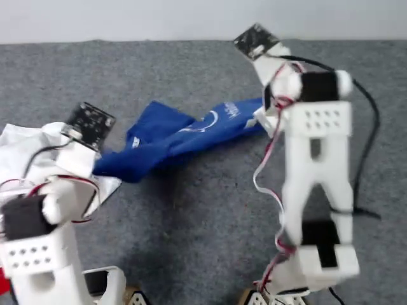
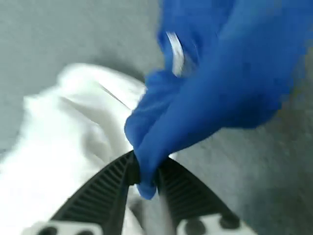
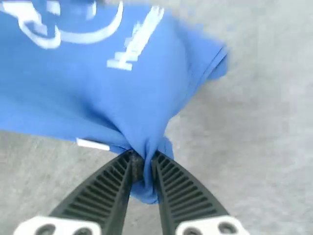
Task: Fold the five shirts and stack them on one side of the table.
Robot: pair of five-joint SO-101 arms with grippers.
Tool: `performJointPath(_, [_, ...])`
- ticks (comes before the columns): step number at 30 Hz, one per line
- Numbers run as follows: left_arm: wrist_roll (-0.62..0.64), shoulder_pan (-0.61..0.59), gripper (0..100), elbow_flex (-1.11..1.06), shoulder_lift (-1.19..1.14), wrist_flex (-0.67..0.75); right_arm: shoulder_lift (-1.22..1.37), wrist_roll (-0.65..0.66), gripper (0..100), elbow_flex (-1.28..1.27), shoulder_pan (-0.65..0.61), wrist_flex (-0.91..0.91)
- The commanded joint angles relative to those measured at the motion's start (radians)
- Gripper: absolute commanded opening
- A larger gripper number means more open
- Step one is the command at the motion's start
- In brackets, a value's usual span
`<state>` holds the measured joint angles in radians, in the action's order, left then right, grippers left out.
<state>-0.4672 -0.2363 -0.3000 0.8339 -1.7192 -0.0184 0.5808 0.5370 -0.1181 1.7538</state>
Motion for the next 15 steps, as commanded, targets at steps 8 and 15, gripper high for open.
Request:
performJointPath(8, [0.002,0.002,1,0.236,0.015,0.327,-0.423,0.008,1.1,0.012,0.021,-0.067])
performJointPath(15, [0.002,0.003,1,0.418,0.009,0.439,-0.584,0.031,1.1,0.012,0.127,-0.2])
